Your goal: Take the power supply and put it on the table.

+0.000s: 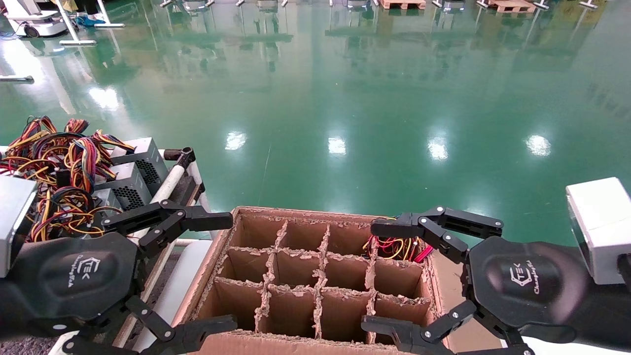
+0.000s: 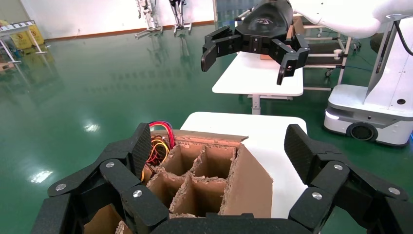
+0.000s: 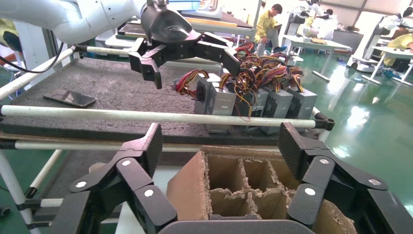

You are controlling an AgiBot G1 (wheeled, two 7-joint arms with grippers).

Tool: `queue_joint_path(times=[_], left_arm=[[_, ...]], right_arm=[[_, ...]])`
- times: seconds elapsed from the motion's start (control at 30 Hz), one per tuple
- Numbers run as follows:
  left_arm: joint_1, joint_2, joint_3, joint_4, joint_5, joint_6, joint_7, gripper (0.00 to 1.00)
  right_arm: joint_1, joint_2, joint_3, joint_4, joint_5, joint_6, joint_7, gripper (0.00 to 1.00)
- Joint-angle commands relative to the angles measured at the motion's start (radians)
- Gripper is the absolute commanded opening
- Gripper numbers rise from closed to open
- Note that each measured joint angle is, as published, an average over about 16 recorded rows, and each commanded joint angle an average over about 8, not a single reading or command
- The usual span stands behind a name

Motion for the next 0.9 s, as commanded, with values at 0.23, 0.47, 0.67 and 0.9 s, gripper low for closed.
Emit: queue_joint_path(times=[0.23, 0.47, 0.67, 0.9], left_arm=[[0.0, 0.0, 0.0, 0.0, 0.0, 0.0, 0.0, 1.0], [0.002, 0.001, 0.001, 0.007, 0.007, -0.015, -0.004, 1.0], [-0.009, 0.019, 0.015, 0.023, 0.06, -0.089, -0.019, 1.0], [-0.055, 0.082, 0.055, 0.065, 0.134, -0.143, -0.033, 1.0]], right_arm=[[0.0, 0.0, 0.0, 0.0, 0.0, 0.0, 0.0, 0.0], [0.0, 0.0, 0.0, 0.0, 0.0, 0.0, 0.0, 0.0], [0.0, 0.0, 0.0, 0.0, 0.0, 0.0, 0.0, 0.0], [0.0, 0.0, 0.0, 0.0, 0.0, 0.0, 0.0, 0.0]])
